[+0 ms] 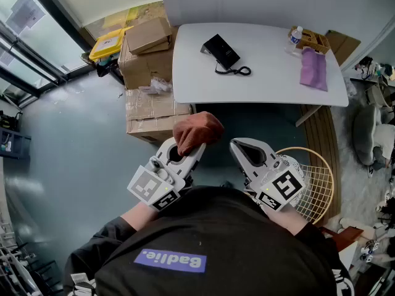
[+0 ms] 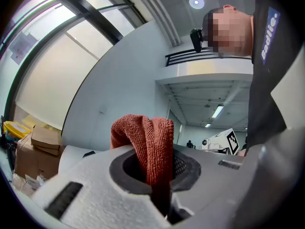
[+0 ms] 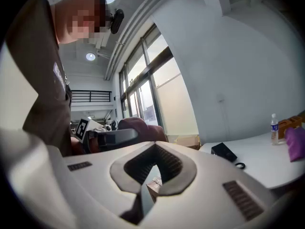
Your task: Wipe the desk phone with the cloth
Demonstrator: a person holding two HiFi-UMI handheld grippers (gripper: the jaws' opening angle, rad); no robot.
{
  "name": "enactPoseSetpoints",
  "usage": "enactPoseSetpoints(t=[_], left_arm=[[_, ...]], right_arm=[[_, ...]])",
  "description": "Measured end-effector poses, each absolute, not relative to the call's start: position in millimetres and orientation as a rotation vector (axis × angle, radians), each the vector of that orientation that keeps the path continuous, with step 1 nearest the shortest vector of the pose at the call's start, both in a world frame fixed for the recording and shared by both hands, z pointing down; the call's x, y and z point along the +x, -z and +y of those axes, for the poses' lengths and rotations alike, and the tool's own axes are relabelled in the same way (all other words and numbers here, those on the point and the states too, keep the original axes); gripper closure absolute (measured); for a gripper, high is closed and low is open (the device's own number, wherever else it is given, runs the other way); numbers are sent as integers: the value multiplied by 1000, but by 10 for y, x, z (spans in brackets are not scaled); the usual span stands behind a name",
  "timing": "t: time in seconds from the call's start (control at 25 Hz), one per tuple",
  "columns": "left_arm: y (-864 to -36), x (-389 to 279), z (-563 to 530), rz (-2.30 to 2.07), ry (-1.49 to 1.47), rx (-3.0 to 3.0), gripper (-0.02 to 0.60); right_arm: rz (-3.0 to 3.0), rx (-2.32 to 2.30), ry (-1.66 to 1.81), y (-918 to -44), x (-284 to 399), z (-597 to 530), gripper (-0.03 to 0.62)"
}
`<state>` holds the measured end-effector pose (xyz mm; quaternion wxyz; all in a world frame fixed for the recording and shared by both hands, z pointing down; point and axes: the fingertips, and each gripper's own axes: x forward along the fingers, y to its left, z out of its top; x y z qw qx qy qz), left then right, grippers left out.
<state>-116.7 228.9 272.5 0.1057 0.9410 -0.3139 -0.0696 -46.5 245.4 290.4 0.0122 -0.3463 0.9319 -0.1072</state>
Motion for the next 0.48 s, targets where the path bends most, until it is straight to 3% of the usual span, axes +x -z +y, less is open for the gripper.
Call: enactPoseSetpoints(t=[0.48], left_arm=[[-2812, -734, 2280, -998, 200, 2747, 545]], right_arm=[[2945, -988, 343, -3033, -58, 2466, 566]])
